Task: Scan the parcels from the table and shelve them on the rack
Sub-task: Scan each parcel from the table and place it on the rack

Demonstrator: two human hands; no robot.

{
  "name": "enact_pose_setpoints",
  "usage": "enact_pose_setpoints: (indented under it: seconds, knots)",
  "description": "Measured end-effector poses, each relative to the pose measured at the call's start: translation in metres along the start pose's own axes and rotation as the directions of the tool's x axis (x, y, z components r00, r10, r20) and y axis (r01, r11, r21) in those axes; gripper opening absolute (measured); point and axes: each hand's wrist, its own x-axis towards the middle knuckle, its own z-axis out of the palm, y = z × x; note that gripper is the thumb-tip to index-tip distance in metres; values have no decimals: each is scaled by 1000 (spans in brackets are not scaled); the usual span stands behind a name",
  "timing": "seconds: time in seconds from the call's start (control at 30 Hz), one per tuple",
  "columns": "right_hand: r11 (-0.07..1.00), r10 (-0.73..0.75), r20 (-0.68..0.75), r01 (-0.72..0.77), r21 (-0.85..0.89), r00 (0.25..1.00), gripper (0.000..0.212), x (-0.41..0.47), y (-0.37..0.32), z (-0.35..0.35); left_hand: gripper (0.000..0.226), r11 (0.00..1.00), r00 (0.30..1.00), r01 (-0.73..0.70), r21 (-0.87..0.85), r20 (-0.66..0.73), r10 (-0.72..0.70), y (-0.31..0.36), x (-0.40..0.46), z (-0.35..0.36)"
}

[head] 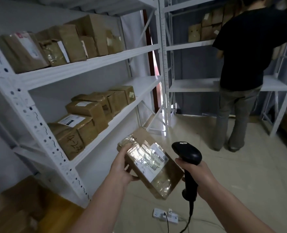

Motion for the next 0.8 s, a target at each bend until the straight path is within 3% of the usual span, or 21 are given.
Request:
enact_pose_setpoints:
  seconds: [0.23, 0.37, 0.5, 0.63, 0.8]
  knots:
    - [991, -42, 42, 36, 131, 998, 23, 65, -5, 0, 75, 989, 994, -102, 107, 43, 97, 4, 61, 49]
    - [979, -88, 51, 77, 189, 995, 22, 115, -20, 7, 62, 922, 967, -241, 302, 155, 202, 6, 99, 84]
    - [969, -102, 36, 91, 228, 994, 23, 174, -47, 17, 83, 861, 957, -275, 427, 203, 205, 20, 141, 117]
    - [976, -75, 40, 65, 207, 996, 21, 239, -80, 31, 87, 836, 952, -277, 474, 251, 173, 53, 186, 149]
    - [988, -104, 84, 94, 119, 991, 22, 306, -117, 54, 80, 831, 945, -325, 451, 131, 298, 107, 254, 184]
